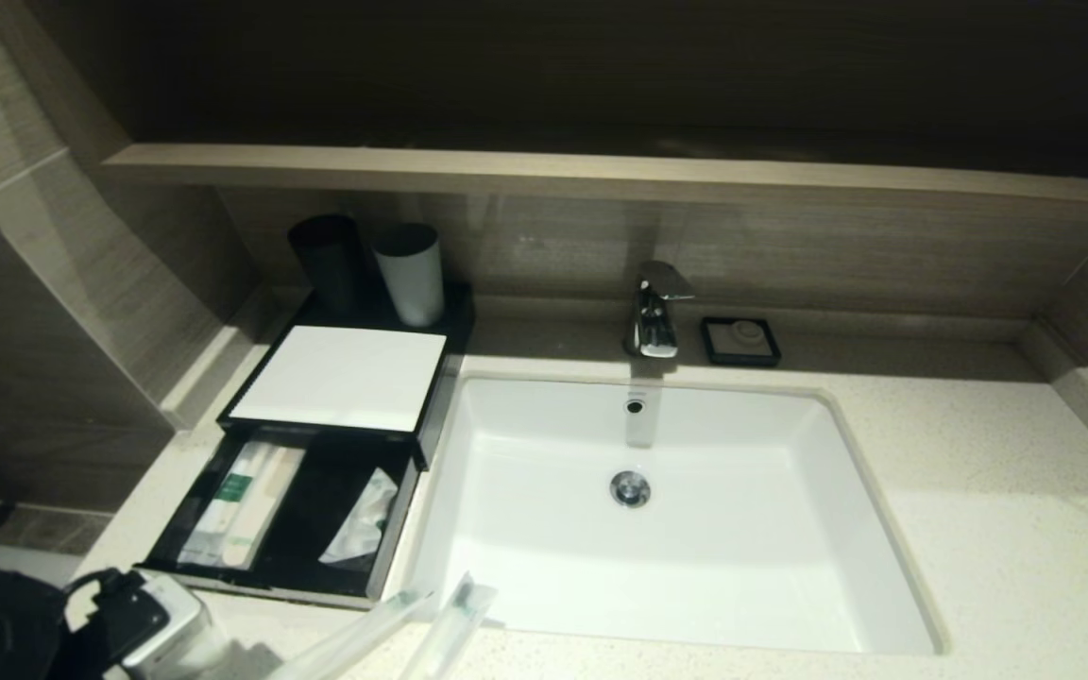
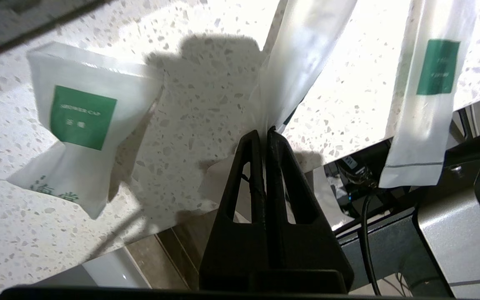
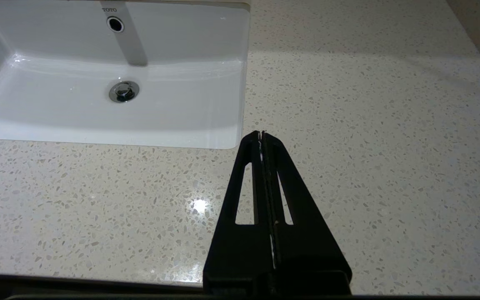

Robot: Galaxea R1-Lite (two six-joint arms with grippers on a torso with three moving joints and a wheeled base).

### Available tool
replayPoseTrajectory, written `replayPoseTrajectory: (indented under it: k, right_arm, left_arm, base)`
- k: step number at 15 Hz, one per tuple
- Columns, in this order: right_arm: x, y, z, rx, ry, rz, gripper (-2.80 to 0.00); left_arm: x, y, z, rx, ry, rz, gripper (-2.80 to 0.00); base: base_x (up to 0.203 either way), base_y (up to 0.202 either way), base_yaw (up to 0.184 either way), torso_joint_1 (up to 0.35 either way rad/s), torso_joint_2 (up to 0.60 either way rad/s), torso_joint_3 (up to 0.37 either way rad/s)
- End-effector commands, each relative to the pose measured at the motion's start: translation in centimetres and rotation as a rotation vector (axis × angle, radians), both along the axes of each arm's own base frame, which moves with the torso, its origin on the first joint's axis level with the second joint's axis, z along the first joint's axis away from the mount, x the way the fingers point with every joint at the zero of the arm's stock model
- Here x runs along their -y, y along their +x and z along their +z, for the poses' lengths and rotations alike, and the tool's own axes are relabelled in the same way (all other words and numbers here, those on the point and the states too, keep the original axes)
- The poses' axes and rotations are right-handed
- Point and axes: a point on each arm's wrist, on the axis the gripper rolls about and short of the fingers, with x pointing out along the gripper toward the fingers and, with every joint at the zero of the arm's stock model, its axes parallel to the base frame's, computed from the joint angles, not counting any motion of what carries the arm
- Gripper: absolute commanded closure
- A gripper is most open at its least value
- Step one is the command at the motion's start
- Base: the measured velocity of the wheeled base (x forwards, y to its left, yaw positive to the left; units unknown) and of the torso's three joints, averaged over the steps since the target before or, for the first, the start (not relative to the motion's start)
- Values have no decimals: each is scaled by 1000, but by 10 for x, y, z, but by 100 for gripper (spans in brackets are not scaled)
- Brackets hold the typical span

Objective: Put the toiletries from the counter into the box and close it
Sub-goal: Pick up the bathroom toiletry, then place the bathroom toiletry into the drawer

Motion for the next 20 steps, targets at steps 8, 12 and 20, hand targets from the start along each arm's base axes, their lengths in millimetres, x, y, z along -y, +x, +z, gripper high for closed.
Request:
replayPoseTrajectory:
  k: [8, 12, 20]
  right_arm:
    - [0, 0, 0, -1, 0, 1, 0]
    - [0, 0, 0, -1, 0, 1, 0]
    - [0, 0, 0, -1, 0, 1, 0]
  left_arm:
    - [-4, -14, 20, 127, -74, -22, 0]
    - [-10, -28, 27, 170, -95, -11, 0]
    - [-10, -15, 59, 96, -166, 267, 0]
  base:
    - [0, 0, 0, 0, 0, 0]
    - [0, 0, 0, 0, 0, 0]
    - [0, 0, 0, 0, 0, 0]
